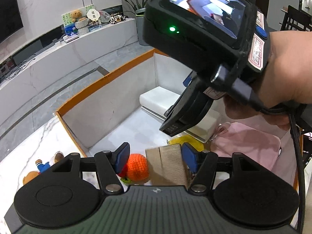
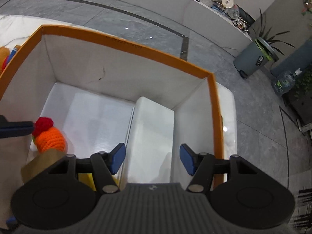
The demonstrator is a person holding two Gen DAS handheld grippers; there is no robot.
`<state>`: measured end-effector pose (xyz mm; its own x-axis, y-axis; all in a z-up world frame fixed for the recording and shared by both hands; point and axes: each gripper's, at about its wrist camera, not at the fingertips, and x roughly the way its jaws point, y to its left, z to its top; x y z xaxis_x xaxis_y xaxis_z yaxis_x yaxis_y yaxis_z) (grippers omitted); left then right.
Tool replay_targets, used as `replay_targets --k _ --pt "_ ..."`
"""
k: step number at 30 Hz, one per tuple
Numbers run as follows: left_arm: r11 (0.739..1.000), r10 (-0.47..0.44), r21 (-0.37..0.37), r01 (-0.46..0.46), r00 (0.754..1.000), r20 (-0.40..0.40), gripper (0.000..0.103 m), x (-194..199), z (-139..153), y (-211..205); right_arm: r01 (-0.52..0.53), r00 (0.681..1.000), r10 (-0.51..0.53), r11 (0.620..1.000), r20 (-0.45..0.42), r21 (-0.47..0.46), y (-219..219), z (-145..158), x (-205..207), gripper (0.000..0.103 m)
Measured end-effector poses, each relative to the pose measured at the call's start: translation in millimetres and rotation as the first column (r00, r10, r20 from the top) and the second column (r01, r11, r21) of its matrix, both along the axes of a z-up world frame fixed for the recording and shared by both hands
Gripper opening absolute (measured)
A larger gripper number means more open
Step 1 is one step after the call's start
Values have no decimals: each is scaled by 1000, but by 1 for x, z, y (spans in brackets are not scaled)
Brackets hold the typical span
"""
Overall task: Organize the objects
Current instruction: 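Open both tools to release the gold box and white box into the box, then move both tools back toward the photo-card book and pink wallet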
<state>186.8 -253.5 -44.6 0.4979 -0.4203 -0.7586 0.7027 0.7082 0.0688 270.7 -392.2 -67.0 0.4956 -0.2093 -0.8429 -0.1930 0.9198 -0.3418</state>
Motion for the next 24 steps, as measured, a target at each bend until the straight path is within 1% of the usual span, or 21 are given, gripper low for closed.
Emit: replay_targets --k 5,10,18,20,22,24 --pt "1000 10 -7 -10 1000 6 71 -2 6 5 18 1000 -18 1000 -4 10 -3 4 -3 63" --pt "999 23 -30 -23 1000 8 71 -1 15 10 24 1000 -24 1000 -1 7 -2 11 -9 63" --pt "999 26 -42 -25 999 40 71 -6 32 22 9 1000 -9 1000 21 3 10 34 -18 63" --pt "998 31 -51 -29 999 40 71 -9 36 27 1 1000 -1 1000 29 1 14 40 -21 63" --pt "996 38 -76 -36 999 30 71 -13 40 34 -5 999 5 1000 37 3 19 46 -23 63" --pt "996 42 -81 -40 999 29 71 -17 42 40 -16 999 16 1000 38 2 24 51 -26 63"
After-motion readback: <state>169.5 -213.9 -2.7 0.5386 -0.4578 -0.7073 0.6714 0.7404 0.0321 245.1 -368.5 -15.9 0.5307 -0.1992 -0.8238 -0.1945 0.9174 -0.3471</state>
